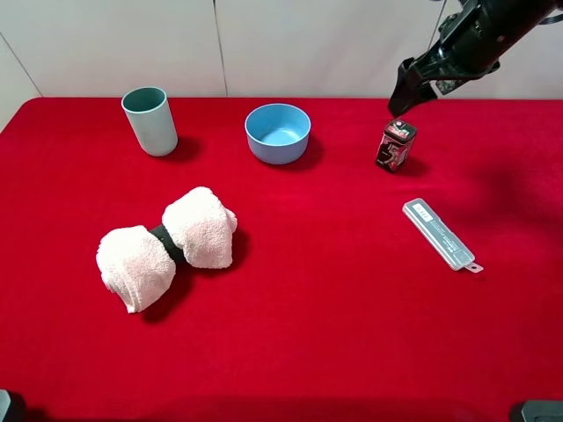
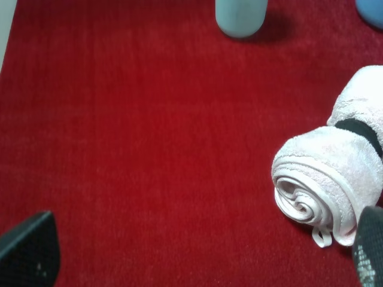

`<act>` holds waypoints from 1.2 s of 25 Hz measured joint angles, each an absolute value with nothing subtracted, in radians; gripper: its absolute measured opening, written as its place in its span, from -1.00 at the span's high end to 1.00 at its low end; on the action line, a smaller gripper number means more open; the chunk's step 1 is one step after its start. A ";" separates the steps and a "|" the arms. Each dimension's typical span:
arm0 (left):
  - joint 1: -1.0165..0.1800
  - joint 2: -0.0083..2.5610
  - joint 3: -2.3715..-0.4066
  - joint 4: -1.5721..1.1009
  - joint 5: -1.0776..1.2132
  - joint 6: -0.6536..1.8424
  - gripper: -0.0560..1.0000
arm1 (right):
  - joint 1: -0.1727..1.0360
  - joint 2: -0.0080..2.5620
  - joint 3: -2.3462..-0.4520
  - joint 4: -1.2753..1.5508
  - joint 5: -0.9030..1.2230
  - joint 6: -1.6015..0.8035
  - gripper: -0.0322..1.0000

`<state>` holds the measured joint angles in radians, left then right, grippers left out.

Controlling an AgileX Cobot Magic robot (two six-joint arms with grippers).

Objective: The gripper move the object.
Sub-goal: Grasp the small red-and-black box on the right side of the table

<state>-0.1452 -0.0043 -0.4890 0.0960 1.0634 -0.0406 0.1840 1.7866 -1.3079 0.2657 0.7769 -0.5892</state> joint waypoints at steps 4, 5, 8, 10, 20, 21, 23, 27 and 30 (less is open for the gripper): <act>-0.145 -0.004 -0.489 0.096 1.063 -0.041 -0.94 | 0.184 1.850 -1.310 0.248 0.750 -0.592 -0.41; -0.145 -0.004 -0.489 0.096 1.063 -0.041 -0.94 | 0.184 1.864 -1.310 0.243 0.742 -0.593 -0.41; -0.145 -0.004 -0.489 0.096 1.063 -0.041 -0.94 | 0.184 1.912 -1.310 0.237 0.730 -0.615 -0.41; -0.145 -0.004 -0.489 0.096 1.063 -0.041 -0.94 | 0.184 1.938 -1.310 0.235 0.714 -0.622 -0.41; -0.145 -0.004 -0.489 0.096 1.063 -0.041 -0.94 | 0.184 2.064 -1.401 0.211 0.714 -0.632 -0.41; -0.145 -0.004 -0.489 0.096 1.063 -0.041 -0.94 | 0.184 2.076 -1.412 0.211 0.715 -0.632 -0.41; -0.145 -0.004 -0.489 0.096 1.063 -0.041 -0.94 | 0.184 2.110 -1.442 0.207 0.728 -0.632 -0.41; -0.145 -0.004 -0.489 0.096 1.063 -0.041 -0.94 | 0.184 2.140 -1.460 0.205 0.738 -0.632 -0.41; -0.145 -0.004 -0.489 0.096 1.063 -0.041 -0.94 | 0.184 2.159 -1.468 0.199 0.738 -0.632 -0.41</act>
<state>-0.1452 -0.0043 -0.4890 0.0960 1.0634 -0.0406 0.1840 2.1585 -1.4675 0.1988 0.7376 -0.6324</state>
